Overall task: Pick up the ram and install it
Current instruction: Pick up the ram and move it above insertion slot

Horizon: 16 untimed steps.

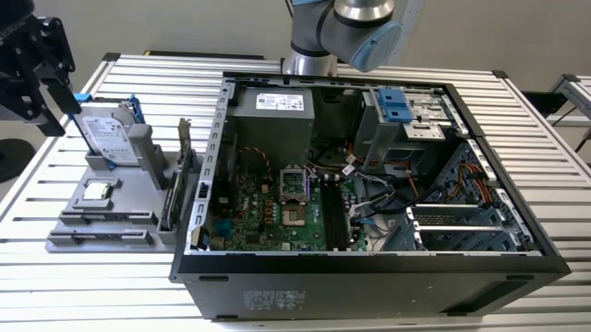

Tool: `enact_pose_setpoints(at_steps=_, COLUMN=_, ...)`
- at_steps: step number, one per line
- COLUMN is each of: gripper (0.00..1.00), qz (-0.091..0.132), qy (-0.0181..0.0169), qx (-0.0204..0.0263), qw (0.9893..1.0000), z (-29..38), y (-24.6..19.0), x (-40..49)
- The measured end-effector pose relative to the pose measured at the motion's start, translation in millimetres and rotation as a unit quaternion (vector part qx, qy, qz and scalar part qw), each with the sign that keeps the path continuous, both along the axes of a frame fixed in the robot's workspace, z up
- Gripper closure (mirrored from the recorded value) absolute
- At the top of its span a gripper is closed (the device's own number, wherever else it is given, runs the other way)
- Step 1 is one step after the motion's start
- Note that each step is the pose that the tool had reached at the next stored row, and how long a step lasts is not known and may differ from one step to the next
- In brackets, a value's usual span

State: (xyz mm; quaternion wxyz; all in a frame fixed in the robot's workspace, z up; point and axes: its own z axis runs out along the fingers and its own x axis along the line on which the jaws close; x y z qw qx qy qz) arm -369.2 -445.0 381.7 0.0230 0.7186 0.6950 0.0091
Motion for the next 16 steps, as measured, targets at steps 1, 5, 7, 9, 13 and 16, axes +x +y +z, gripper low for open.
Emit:
enact_pose_setpoints(at_steps=1, gripper=0.00, qz=0.000, qy=0.0000, qx=0.0000, qw=1.0000, z=-0.9, y=0.0, x=0.0)
enact_pose_setpoints(at_steps=5, gripper=0.00, qz=0.000, qy=0.0000, qx=0.0000, qw=1.0000, z=-4.2, y=0.0, x=0.0)
enact_pose_setpoints(at_steps=7, gripper=0.00, qz=0.000, qy=0.0000, qx=0.0000, qw=1.0000, z=-5.4, y=0.0, x=0.0)
enact_pose_setpoints(at_steps=9, gripper=0.00, qz=0.000, qy=0.0000, qx=0.0000, qw=1.0000, z=-6.9, y=0.0, x=0.0)
enact_pose_setpoints(at_steps=13, gripper=0.00, qz=0.000, qy=0.0000, qx=0.0000, qw=1.0000, z=-10.6, y=0.0, x=0.0)
enact_pose_setpoints(at_steps=16, gripper=0.00, qz=0.000, qy=0.0000, qx=0.0000, qw=1.0000, z=-13.8, y=0.0, x=0.0)
